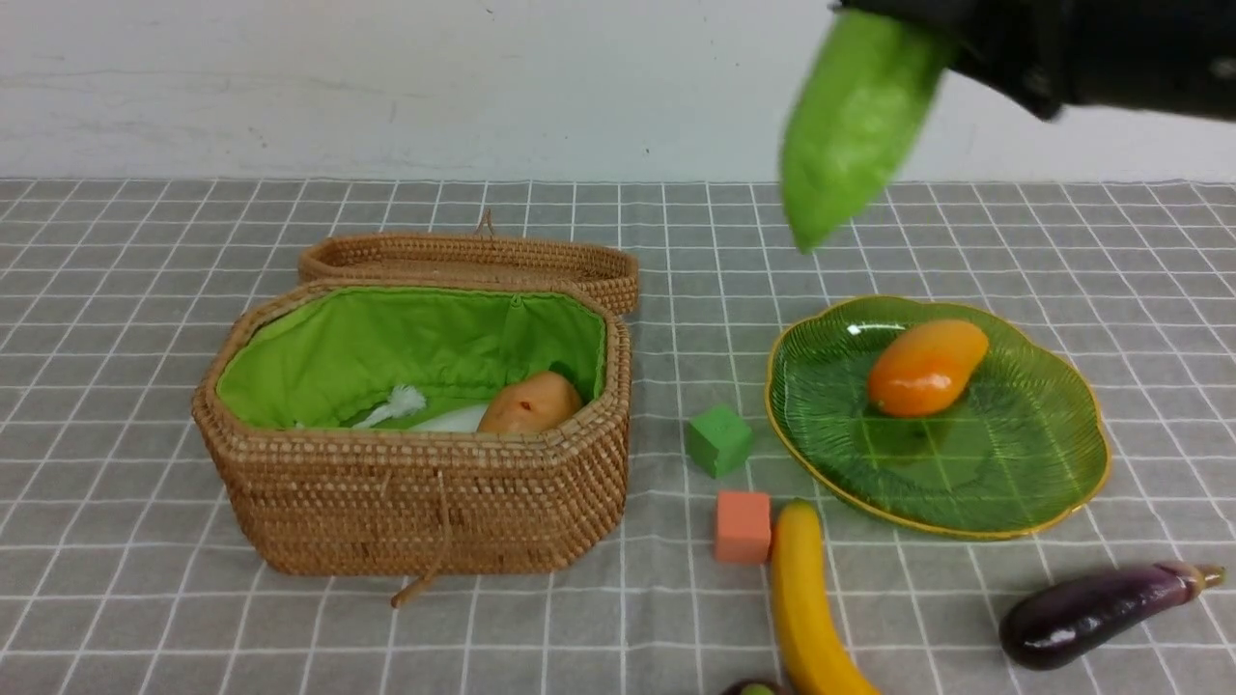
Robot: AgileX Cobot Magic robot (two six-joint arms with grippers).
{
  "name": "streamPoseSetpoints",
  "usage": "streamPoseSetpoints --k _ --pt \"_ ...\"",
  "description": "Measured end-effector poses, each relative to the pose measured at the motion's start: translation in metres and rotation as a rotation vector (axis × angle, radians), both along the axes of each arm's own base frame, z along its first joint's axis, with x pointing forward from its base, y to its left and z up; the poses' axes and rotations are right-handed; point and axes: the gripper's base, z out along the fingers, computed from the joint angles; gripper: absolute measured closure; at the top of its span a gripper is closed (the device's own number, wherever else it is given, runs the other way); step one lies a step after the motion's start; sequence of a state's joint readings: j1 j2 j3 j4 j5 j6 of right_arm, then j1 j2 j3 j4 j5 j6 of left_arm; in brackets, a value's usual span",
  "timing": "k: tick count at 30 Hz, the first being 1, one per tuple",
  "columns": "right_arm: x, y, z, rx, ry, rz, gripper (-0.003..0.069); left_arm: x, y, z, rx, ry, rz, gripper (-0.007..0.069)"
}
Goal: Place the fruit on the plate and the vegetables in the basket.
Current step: Take a chayote with your right arm and place it on the basket on the left.
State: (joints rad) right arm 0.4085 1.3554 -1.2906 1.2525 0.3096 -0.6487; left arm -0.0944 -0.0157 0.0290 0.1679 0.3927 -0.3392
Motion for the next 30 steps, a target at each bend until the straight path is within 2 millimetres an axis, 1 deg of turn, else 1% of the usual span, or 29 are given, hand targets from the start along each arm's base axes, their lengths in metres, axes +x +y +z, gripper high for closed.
streamPoseSetpoints --k 1,2,3,4,5,6,10,11,12,14,16,20,22,25,26,29,30 --pt "0.002 0.001 -0.001 0.009 0.007 0.000 0.0207 0.000 0.000 0.000 0.000 0.000 0.000 0.0418" --pt "0.015 0.025 -0.006 0.007 -0.017 -0.009 0.0207 0.000 0.000 0.000 0.000 0.000 0.000 0.0417" --pt "0.023 0.038 -0.013 -0.006 -0.016 -0.010 0.0207 0.000 0.000 0.000 0.000 0.000 0.000 0.0417" --pt "0.023 0.043 -0.012 -0.016 -0.032 -0.009 0.0207 0.000 0.000 0.000 0.000 0.000 0.000 0.0416" --pt "0.031 0.064 -0.020 -0.033 -0.038 -0.006 0.0207 0.000 0.000 0.000 0.000 0.000 0.000 0.0414" --pt "0.037 0.078 -0.026 -0.055 -0.045 0.000 0.0207 0.000 0.000 0.000 0.000 0.000 0.000 0.0414" --pt "0.051 0.126 -0.052 -0.148 -0.075 0.046 0.0207 0.000 0.000 0.000 0.000 0.000 0.000 0.0411" --pt "0.052 0.129 -0.056 -0.158 -0.072 0.050 0.0207 0.000 0.000 0.000 0.000 0.000 0.000 0.0411" --pt "0.056 0.141 -0.064 -0.198 -0.095 0.068 0.0207 0.000 0.000 0.000 0.000 0.000 0.000 0.0411" --pt "0.061 0.153 -0.075 -0.259 -0.129 0.090 0.0207 0.000 0.000 0.000 0.000 0.000 0.000 0.0410" --pt "0.067 0.162 -0.086 -0.321 -0.159 0.099 0.0207 0.000 0.000 0.000 0.000 0.000 0.000 0.0409" --pt "0.076 0.165 -0.103 -0.390 -0.162 0.080 0.0207 0.000 0.000 0.000 0.000 0.000 0.000 0.0406" --pt "0.077 0.165 -0.106 -0.402 -0.159 0.072 0.0207 0.000 0.000 0.000 0.000 0.000 0.000 0.0404" --pt "0.078 0.165 -0.109 -0.407 -0.152 0.065 0.0185 0.000 0.000 0.000 0.000 0.000 0.000 0.0402" --pt "0.079 0.165 -0.109 -0.408 -0.151 0.063 0.0165 0.000 0.000 0.000 0.000 0.000 0.000 0.0400" --pt "0.080 0.166 -0.112 -0.414 -0.149 0.063 0.0065 0.000 0.000 0.000 0.000 0.000 0.000 0.0396" --pt "0.080 0.166 -0.112 -0.415 -0.148 0.064 0.0045 0.000 0.000 0.000 0.000 0.000 0.000 0.0396"
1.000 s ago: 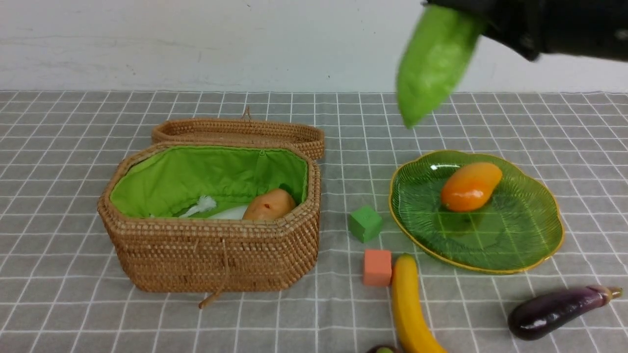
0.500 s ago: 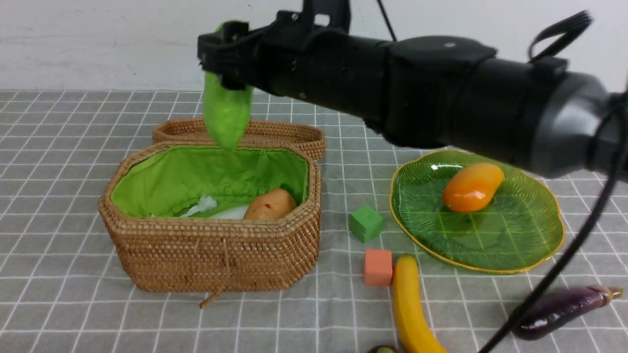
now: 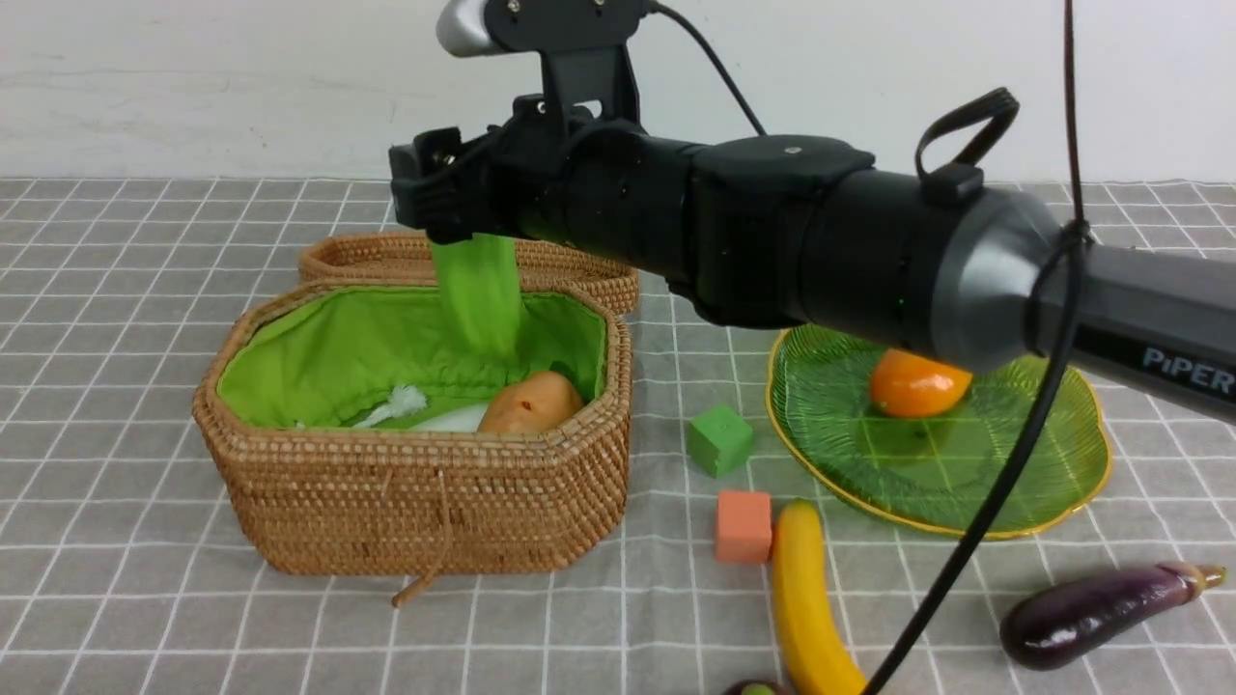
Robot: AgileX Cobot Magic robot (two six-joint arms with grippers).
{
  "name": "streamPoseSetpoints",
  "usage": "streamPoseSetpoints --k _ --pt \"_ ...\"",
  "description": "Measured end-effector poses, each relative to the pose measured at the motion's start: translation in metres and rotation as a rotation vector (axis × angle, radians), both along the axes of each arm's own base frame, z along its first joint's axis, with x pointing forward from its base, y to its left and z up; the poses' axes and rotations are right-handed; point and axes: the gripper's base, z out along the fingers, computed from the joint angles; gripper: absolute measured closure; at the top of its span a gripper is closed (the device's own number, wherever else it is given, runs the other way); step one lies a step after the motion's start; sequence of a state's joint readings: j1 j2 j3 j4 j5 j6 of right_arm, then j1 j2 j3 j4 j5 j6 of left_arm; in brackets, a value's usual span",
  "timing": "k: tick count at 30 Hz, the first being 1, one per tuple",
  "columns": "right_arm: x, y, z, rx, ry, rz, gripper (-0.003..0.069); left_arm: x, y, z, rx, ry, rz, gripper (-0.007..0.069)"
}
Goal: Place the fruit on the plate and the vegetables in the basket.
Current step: Take a chayote with your right arm and place it on the basket on the left, then grab an eggplant with your right arm and place it in the basket on the left.
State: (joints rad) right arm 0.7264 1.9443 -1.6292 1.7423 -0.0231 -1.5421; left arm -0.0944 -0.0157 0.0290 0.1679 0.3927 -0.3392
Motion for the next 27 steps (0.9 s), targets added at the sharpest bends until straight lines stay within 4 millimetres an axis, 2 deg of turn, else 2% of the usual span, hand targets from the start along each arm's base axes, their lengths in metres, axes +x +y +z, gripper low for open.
streamPoseSetpoints --k 5,8,11,16,17,18,22,23,27 --pt "0.000 0.000 0.000 0.000 0.000 0.002 0.0022 0.000 0.000 0.000 0.000 0.000 0.000 0.0396" --pt "0.000 -0.001 0.001 -0.024 -0.023 0.003 0.0045 0.000 0.000 0.000 0.000 0.000 0.000 0.0396" --pt "-0.004 -0.007 0.013 -0.052 -0.070 -0.006 0.0075 0.000 0.000 0.000 0.000 0.000 0.000 0.0391" --pt "-0.030 -0.039 0.049 -0.136 -0.188 -0.056 0.0132 0.000 0.000 0.000 0.000 0.000 0.000 0.0387" --pt "-0.031 -0.041 0.050 -0.147 -0.194 -0.064 0.0134 0.000 0.000 0.000 0.000 0.000 0.000 0.0387" --pt "-0.039 -0.052 0.057 -0.176 -0.217 -0.093 0.0142 0.000 0.000 0.000 0.000 0.000 0.000 0.0387" --pt "-0.059 -0.083 0.048 -0.311 -0.216 -0.171 0.0153 0.000 0.000 0.000 0.000 0.000 0.000 0.0387" --pt "-0.059 -0.084 0.045 -0.320 -0.211 -0.173 0.0153 0.000 0.000 0.000 0.000 0.000 0.000 0.0387" --pt "-0.078 -0.113 0.019 -0.434 -0.142 -0.258 0.0153 0.000 0.000 0.000 0.000 0.000 0.000 0.0387"
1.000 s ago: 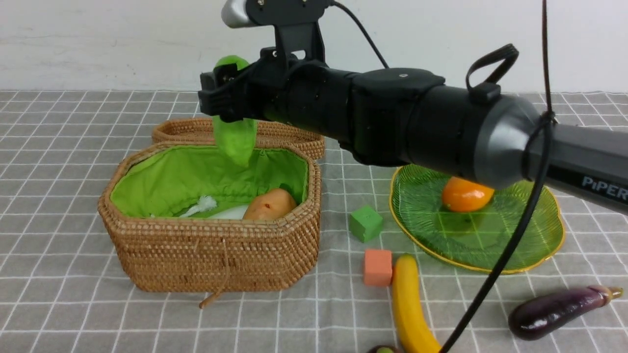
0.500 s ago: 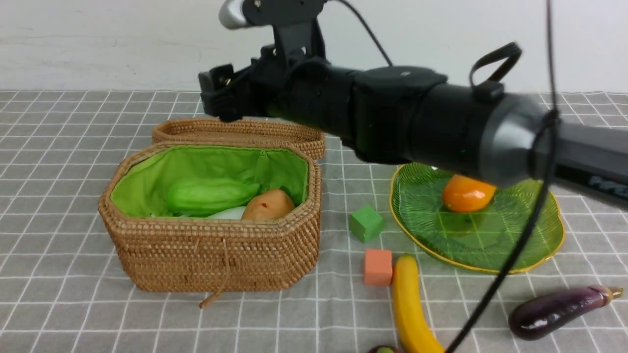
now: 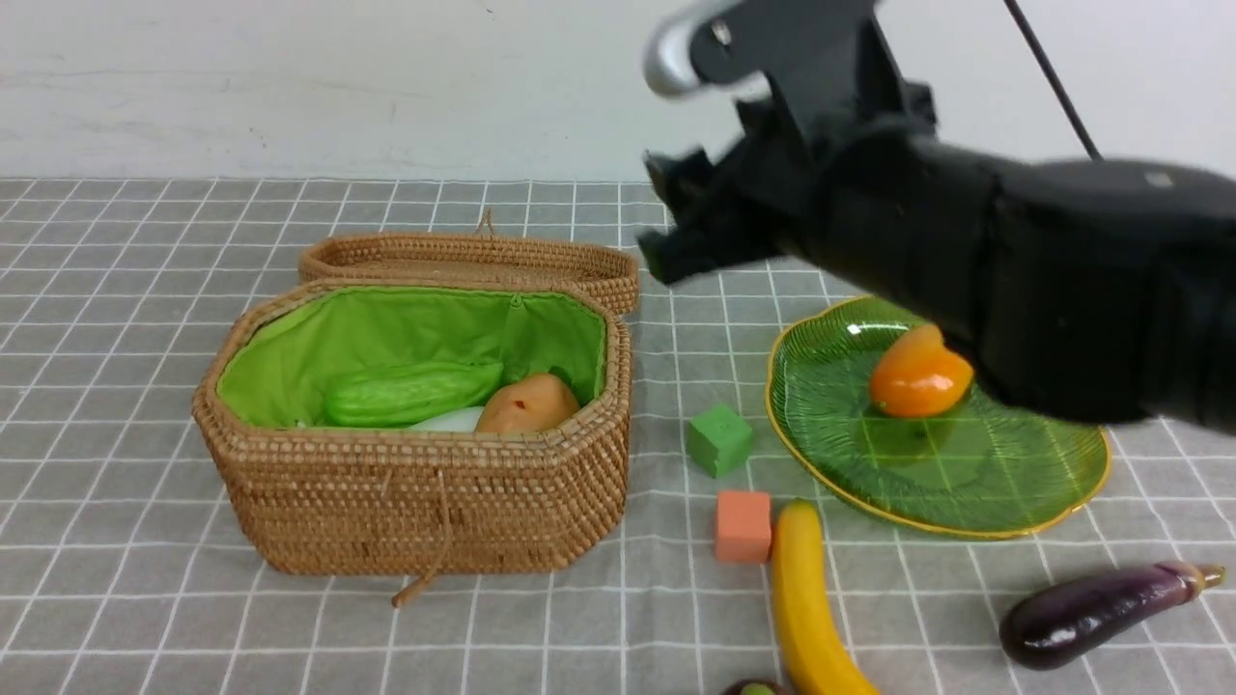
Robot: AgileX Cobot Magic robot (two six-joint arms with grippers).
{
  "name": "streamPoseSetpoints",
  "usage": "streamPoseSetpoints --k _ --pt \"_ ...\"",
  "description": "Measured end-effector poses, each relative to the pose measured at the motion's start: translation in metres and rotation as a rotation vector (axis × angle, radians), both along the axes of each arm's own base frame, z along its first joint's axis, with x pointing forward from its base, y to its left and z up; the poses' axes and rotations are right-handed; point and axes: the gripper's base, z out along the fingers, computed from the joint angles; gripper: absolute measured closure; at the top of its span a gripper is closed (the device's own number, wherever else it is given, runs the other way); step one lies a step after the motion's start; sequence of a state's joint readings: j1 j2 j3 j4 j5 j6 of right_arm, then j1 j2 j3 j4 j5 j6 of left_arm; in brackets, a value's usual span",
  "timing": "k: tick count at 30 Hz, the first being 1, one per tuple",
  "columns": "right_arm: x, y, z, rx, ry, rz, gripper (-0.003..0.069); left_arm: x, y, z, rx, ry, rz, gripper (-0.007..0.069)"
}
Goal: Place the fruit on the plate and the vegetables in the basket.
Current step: Grab an eggplant with your right arm and place it in the basket on the left.
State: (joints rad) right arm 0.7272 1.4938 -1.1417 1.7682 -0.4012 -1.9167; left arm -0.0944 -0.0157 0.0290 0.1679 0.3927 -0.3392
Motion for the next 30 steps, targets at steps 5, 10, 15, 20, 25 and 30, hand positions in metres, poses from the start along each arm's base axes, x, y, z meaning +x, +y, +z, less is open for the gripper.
streamPoseSetpoints --k 5,10,15,20,25,30 --pt "-0.005 -0.033 -0.010 -0.084 0.024 -0.228 0.0153 0.000 0.000 0.000 0.000 0.000 0.000 0.0387" --pt "-0.009 -0.038 0.008 0.083 0.013 -0.157 0.0153 0.000 0.000 0.000 0.000 0.000 0.000 0.0387" --pt "-0.031 -0.002 0.027 0.350 0.052 0.405 0.0153 0.000 0.000 0.000 0.000 0.000 0.000 0.0386" --pt "-0.063 0.010 0.011 0.231 0.309 0.792 0.0153 0.000 0.000 0.000 0.000 0.000 0.000 0.0386" --pt "-0.050 -0.031 -0.035 -0.041 0.734 0.313 0.0138 0.000 0.000 0.000 0.000 0.000 0.000 0.0386" --pt "-0.029 -0.087 -0.046 0.016 0.801 -0.329 0.0135 0.000 0.000 0.000 0.000 0.000 0.000 0.0386"
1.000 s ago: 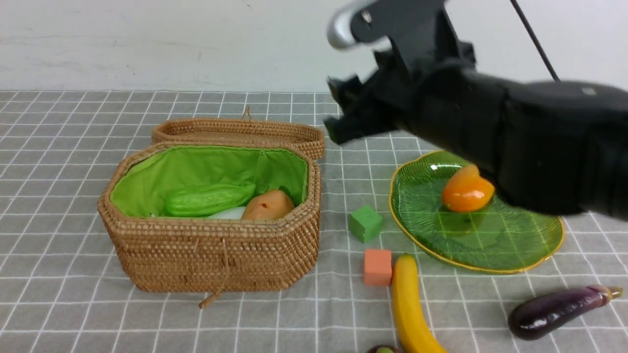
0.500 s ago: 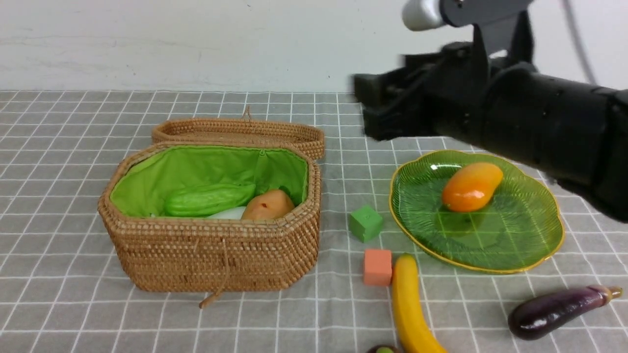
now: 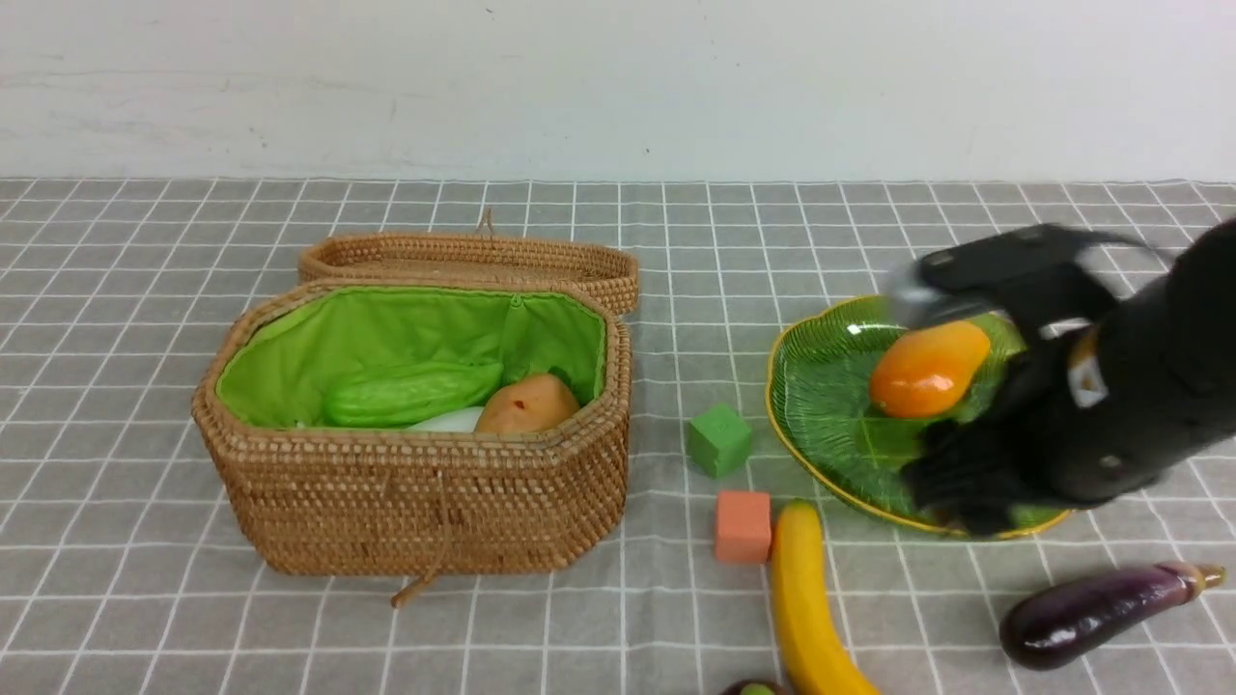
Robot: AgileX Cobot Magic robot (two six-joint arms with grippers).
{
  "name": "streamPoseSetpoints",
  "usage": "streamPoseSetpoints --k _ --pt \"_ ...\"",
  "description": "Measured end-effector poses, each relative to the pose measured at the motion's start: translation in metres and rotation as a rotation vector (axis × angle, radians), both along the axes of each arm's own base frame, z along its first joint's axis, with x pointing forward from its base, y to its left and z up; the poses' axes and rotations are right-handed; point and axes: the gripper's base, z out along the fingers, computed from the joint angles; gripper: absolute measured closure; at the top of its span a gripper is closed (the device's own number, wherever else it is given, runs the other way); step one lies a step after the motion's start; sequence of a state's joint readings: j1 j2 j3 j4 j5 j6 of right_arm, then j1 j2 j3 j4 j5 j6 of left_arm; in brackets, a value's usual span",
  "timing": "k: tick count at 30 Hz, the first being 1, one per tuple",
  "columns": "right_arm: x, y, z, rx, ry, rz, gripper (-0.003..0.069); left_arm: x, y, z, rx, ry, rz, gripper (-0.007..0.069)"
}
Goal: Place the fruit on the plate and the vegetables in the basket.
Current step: Grab an eggplant with your right arm and place it in the basket on the left.
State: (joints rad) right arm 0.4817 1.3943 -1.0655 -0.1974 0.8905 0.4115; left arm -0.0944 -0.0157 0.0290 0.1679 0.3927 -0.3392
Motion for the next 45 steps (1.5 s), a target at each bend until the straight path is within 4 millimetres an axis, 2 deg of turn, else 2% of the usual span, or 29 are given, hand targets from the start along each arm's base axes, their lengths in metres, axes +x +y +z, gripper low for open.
streamPoseSetpoints --k 2,3,5,10,11,13,15,22,23,26,31,34,35,40,41,42,45 --pt "0.007 -0.028 -0.009 0.048 0.000 -0.320 0.0135 0.000 0.000 0.000 0.000 0.000 0.000 0.0386" --pt "0.008 -0.031 -0.010 0.055 0.002 -0.343 0.0135 0.000 0.000 0.000 0.000 0.000 0.000 0.0386" --pt "0.009 -0.056 -0.027 0.166 0.030 -0.638 0.0135 0.000 0.000 0.000 0.000 0.000 0.000 0.0386" --pt "0.007 -0.074 -0.051 0.345 0.046 -0.890 0.0135 0.000 0.000 0.000 0.000 0.000 0.000 0.0386" --pt "0.008 -0.077 -0.061 0.393 0.038 -0.930 0.0135 0.000 0.000 0.000 0.000 0.000 0.000 0.0386" --pt "0.008 -0.078 -0.070 0.421 0.032 -0.950 0.0135 0.000 0.000 0.000 0.000 0.000 0.000 0.0386" --pt "0.009 -0.078 -0.089 0.450 0.039 -0.969 0.0135 0.000 0.000 0.000 0.000 0.000 0.000 0.0386" --pt "0.013 -0.078 -0.123 0.387 0.113 -0.974 0.0149 0.000 0.000 0.000 0.000 0.000 0.000 0.0386" --pt "0.013 -0.078 -0.130 0.355 0.139 -0.957 0.0180 0.000 0.000 0.000 0.000 0.000 0.000 0.0386" --pt "0.013 -0.075 -0.131 0.338 0.149 -0.895 0.0245 0.000 0.000 0.000 0.000 0.000 0.000 0.0386" --pt "0.009 -0.068 -0.126 0.336 0.156 -0.793 0.0244 0.000 0.000 0.000 0.000 0.000 0.000 0.0386" --pt "0.006 -0.066 -0.112 0.342 0.116 -0.713 0.0244 0.000 0.000 0.000 0.000 0.000 0.000 0.0386" --pt "0.002 -0.067 -0.095 0.366 0.055 -0.670 0.0244 0.000 0.000 0.000 0.000 0.000 0.000 0.0386" --pt "-0.010 -0.065 -0.037 0.513 -0.227 -0.565 0.0244 0.000 0.000 0.000 0.000 0.000 0.000 0.0386" --pt "-0.011 -0.064 -0.033 0.525 -0.247 -0.558 0.0244 0.000 0.000 0.000 0.000 0.000 0.000 0.0386" --pt "-0.014 -0.056 -0.015 0.591 -0.348 -0.495 0.0244 0.000 0.000 0.000 0.000 0.000 0.000 0.0386" --pt "-0.014 -0.038 0.011 0.673 -0.442 -0.396 0.0244 0.000 0.000 0.000 0.000 0.000 0.000 0.0386"
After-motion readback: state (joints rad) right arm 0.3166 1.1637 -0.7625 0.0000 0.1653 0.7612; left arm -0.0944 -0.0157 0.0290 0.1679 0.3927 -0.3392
